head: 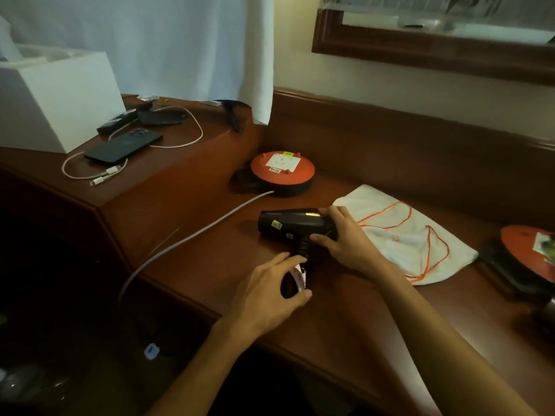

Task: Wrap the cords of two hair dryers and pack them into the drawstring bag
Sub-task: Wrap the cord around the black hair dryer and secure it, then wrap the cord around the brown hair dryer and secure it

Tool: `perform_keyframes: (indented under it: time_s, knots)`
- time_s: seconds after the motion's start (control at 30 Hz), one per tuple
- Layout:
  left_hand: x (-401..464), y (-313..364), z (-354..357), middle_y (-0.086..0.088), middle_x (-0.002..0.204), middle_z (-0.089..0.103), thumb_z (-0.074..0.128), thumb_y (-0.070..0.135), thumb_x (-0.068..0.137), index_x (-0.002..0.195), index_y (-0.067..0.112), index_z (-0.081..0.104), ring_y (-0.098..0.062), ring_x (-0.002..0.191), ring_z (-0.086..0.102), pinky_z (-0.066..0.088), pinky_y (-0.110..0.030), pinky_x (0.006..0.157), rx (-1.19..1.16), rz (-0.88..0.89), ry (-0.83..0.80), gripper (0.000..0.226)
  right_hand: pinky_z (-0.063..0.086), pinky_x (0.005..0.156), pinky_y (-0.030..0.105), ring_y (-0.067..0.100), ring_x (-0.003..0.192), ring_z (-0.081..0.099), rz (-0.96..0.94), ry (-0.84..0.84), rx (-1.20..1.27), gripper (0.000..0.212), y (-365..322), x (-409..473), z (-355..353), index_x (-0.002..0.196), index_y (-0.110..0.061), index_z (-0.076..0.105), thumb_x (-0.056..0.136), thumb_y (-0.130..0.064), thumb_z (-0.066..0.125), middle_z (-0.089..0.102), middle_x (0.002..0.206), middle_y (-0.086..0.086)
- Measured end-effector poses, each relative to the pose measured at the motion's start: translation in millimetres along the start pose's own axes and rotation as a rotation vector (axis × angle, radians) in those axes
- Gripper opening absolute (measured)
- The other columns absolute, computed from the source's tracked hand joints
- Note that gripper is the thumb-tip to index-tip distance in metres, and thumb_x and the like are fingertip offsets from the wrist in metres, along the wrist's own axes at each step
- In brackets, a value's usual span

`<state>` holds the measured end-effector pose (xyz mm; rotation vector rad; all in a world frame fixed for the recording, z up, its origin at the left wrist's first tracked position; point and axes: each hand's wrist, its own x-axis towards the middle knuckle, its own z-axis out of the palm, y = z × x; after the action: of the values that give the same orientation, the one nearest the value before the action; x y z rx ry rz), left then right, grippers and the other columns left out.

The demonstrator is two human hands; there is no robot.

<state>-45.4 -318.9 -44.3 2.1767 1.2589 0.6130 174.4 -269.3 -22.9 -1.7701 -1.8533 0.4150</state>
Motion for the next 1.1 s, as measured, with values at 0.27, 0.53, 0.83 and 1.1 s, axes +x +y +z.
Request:
perform_keyframes:
  time_s: [0.27, 0.53, 0.83, 1.1]
  knots:
    - [31, -39, -1, 0.011, 0.147, 0.049, 0.074, 0.044, 0.087, 0.141, 0.042, 0.052, -0.01, 0.132, 0.049, 0.044, -0.031, 0.107, -0.016, 0.072, 0.063, 0.058, 0.054, 0.093, 0.037, 0.023, 0.111, 0.061, -0.005, 0.031, -0.007, 0.041, -6, 30, 11, 0.123, -0.021, 0.048, 0.091, -0.028, 0.072, 0.059, 0.128, 0.004]
    - [65, -57, -28, 0.016, 0.141, 0.053, 0.074, 0.044, 0.086, 0.136, 0.044, 0.05, -0.01, 0.123, 0.054, 0.046, -0.027, 0.092, 0.072, 0.086, 0.036, 0.055, 0.054, 0.097, 0.039, 0.026, 0.122, 0.056, 0.069, 0.04, 0.002, 0.043, -14, 65, 26, 0.128, -0.022, 0.044, 0.093, -0.026, 0.069, 0.053, 0.137, 0.007]
    - [52, -9, -17, 0.002, 0.166, 0.02, 0.059, 0.06, 0.09, 0.151, 0.042, 0.034, -0.02, 0.153, 0.005, 0.003, -0.045, 0.124, 0.414, 0.191, 0.098, 0.068, 0.039, 0.113, 0.048, 0.029, 0.14, 0.042, 0.142, 0.231, 0.021, 0.052, -2, 13, 10, 0.146, -0.015, 0.042, 0.102, -0.041, 0.052, 0.048, 0.149, 0.009]
    - [92, 55, 60, 0.0, 0.153, 0.045, 0.049, 0.044, 0.102, 0.139, 0.027, 0.057, -0.017, 0.144, 0.031, 0.028, -0.041, 0.117, 0.138, 0.358, -0.039, 0.041, 0.032, 0.108, 0.054, 0.034, 0.133, 0.047, 0.641, 0.218, -0.275, 0.057, 97, -95, -43, 0.136, -0.022, 0.053, 0.092, -0.058, 0.055, 0.055, 0.143, 0.009]
